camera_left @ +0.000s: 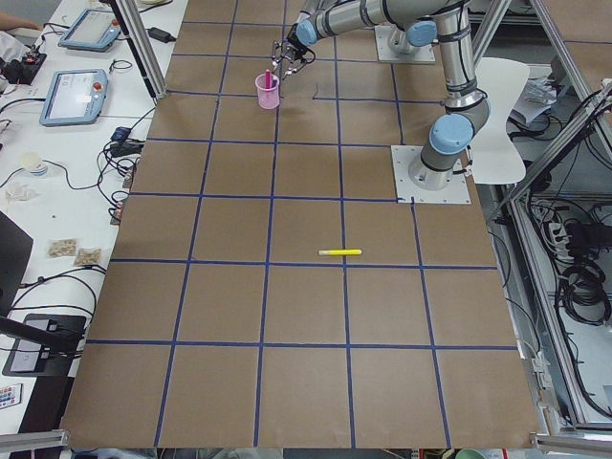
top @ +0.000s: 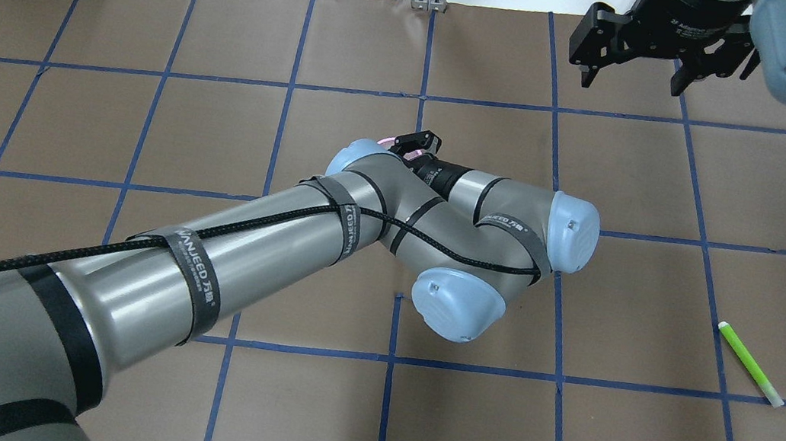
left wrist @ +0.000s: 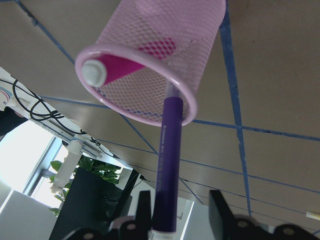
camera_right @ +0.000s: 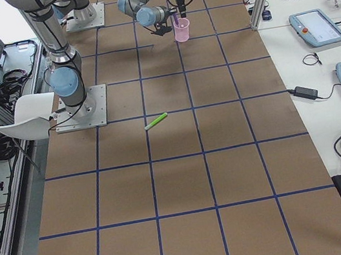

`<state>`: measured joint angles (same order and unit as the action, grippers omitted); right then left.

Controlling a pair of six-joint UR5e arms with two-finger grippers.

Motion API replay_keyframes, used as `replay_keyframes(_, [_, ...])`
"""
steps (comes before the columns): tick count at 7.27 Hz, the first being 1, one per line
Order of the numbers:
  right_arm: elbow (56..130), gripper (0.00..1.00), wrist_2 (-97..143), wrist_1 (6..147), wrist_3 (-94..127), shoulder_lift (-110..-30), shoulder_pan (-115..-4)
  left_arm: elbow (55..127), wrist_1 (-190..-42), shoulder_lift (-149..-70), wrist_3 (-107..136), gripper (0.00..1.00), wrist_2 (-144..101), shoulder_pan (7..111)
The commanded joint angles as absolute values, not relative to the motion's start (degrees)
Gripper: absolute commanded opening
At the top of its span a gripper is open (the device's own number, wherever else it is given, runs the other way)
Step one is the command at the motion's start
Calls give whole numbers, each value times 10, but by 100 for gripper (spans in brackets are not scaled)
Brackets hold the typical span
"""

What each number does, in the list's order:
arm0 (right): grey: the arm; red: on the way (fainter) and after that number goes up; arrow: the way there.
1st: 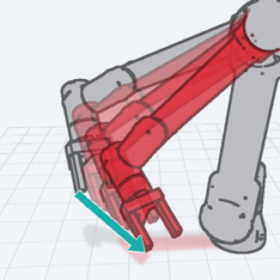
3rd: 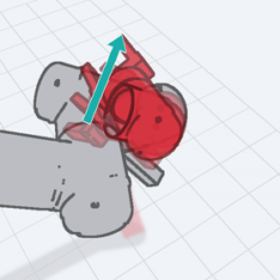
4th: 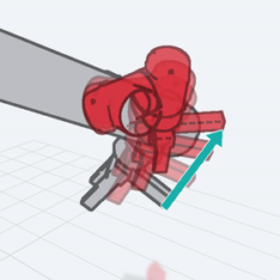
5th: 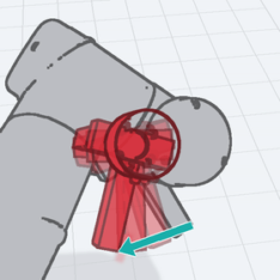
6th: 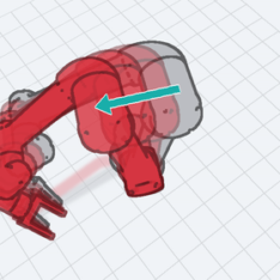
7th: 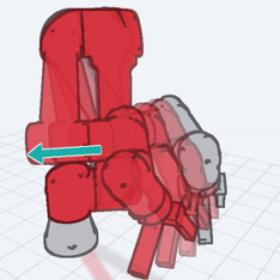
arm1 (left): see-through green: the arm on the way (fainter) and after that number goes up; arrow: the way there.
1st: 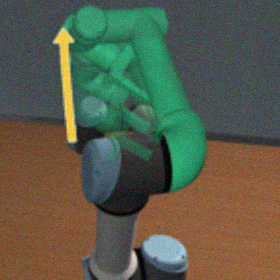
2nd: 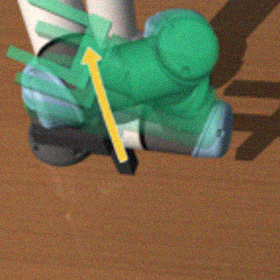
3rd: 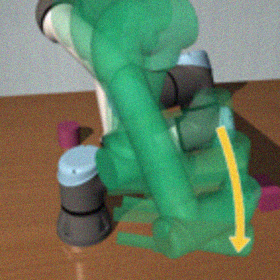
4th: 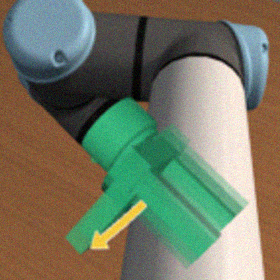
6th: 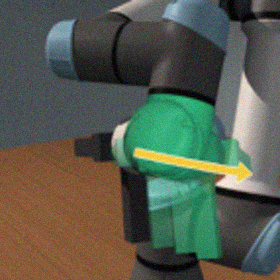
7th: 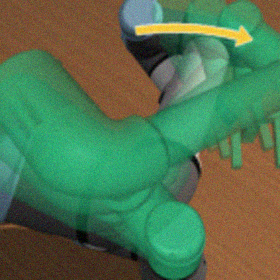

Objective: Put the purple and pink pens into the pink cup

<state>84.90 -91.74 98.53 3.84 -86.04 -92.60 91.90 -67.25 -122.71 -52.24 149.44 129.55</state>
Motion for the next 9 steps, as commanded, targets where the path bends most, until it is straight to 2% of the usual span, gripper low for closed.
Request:
replay_keyframes(1, [849, 100, -917, 984, 39, -860, -926, 919, -668, -1230, -522, 73, 1493, 1296])
replay_keyframes(3, [849, 100, -917, 985, 38, -860, -926, 925, -671, -1209, -521, 74, 1491, 1294])
replay_keyframes(4, [849, 100, -918, 984, 39, -860, -925, 927, -678, -1195, -534, 68, 1488, 1288])
replay_keyframes(5, [850, 100, -918, 984, 39, -861, -925, 932, -679, -1174, -568, 67, 1454, 1275])
replay_keyframes(7, [849, 100, -918, 985, 39, -860, -925, 1001, -669, -1126, -543, 68, 1451, 1255])
replay_keyframes(9, [849, 100, -918, 984, 39, -861, -926, 1033, -669, -1078, -505, 68, 1436, 1200])
